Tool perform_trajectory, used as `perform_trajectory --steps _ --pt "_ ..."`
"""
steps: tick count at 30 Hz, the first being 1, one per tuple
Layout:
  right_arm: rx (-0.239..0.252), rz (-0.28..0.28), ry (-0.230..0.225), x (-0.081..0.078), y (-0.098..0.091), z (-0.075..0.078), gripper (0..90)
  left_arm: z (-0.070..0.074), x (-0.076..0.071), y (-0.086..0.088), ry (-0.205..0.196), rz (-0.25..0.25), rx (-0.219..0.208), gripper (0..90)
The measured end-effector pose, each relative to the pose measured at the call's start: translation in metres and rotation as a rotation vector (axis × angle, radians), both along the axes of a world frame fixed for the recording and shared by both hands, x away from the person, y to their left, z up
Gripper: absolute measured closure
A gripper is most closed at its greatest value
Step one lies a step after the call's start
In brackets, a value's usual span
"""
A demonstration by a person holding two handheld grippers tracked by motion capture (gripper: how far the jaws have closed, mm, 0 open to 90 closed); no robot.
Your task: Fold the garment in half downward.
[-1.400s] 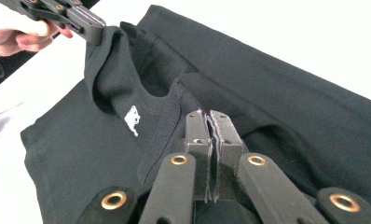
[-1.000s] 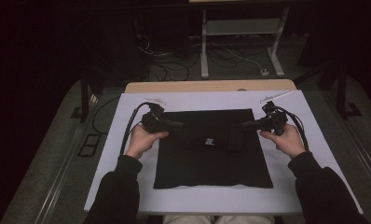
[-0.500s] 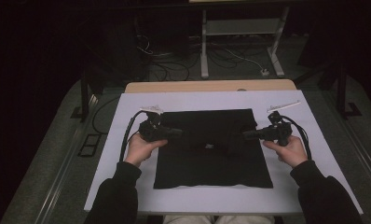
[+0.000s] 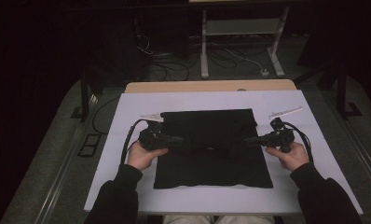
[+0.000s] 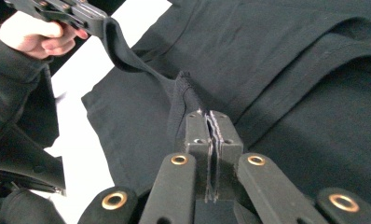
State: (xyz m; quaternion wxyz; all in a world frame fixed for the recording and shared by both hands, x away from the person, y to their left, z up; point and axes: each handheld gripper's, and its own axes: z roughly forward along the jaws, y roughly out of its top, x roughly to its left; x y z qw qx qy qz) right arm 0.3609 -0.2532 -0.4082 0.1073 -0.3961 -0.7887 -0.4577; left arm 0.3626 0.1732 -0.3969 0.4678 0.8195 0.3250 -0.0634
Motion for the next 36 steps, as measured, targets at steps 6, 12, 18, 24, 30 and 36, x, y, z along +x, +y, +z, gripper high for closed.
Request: perform_trajectory --steps 6,12,18,24,30,36 --pt "0.009 0.017 0.001 -0.010 0.000 0.001 86.4 -0.002 -0.007 0.001 0.013 -0.018 -0.003 84.7" --pt "-0.009 0.046 0.003 -0.019 0.002 0.000 86.5 -0.005 -0.018 0.001 0.015 -0.046 0.013 84.8" --pt "-0.028 0.083 0.011 -0.027 0.004 -0.002 86.6 -0.007 -0.029 0.001 0.029 -0.083 0.035 84.8" --pt "-0.046 0.108 0.026 -0.034 0.006 -0.005 86.6 -0.011 -0.037 -0.003 0.029 -0.129 0.070 84.7" --pt "-0.051 0.127 0.034 -0.040 0.007 -0.007 86.6 -0.013 -0.042 -0.001 0.038 -0.146 0.087 84.7" --pt "-0.056 0.151 0.041 -0.046 0.009 -0.007 86.6 -0.014 -0.046 0.004 0.041 -0.145 0.087 84.8"
